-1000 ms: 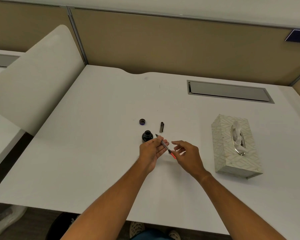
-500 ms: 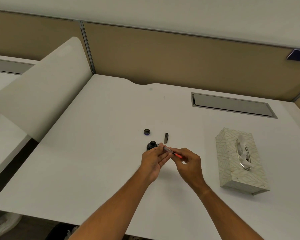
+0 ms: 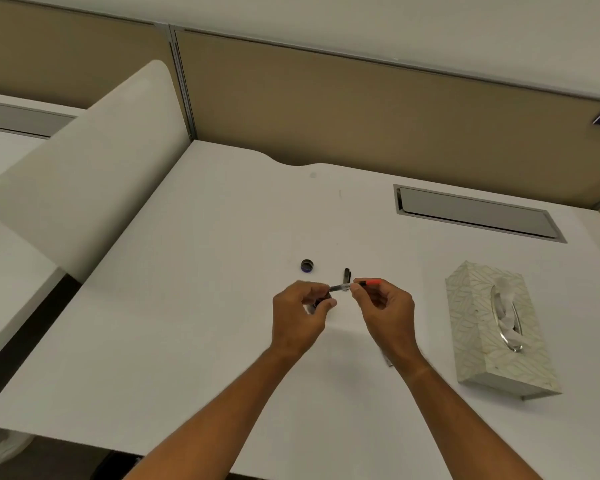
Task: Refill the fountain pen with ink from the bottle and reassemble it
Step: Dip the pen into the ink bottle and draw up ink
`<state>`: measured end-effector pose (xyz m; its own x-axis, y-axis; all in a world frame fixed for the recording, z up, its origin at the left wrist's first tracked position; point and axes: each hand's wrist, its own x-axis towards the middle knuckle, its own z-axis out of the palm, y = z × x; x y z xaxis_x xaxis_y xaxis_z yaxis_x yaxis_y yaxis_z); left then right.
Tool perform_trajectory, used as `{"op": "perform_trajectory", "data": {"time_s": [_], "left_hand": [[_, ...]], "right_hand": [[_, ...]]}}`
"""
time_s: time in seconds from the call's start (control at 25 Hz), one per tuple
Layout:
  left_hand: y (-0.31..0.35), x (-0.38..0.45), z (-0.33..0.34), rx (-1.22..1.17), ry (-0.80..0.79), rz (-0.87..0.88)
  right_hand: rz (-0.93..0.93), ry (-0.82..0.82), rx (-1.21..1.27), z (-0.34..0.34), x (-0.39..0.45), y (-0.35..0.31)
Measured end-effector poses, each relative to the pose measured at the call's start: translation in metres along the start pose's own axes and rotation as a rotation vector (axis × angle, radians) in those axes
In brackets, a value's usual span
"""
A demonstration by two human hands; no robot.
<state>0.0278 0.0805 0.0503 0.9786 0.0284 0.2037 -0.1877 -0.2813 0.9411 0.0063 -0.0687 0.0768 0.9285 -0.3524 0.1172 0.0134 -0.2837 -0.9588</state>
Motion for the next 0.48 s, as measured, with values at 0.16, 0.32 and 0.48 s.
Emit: {"op": "perform_trajectory", "data": {"time_s": [0.16, 0.32, 0.48], "left_hand": [[-0.008, 0.018, 0.003, 0.157, -0.056, 0.127], [-0.015, 0.025, 0.013, 0.215, -0.107, 0.188], [-0.015, 0.029, 0.014, 0.209, -0.067, 0.193]], "right_hand": [[-0.019, 0.04, -0.043, 0.011, 0.002, -0.003], [-0.046, 0.071, -0.076, 0.018, 0.004, -0.002], [-0.065, 0.043, -0.104, 0.02, 0.007, 0.0]]}}
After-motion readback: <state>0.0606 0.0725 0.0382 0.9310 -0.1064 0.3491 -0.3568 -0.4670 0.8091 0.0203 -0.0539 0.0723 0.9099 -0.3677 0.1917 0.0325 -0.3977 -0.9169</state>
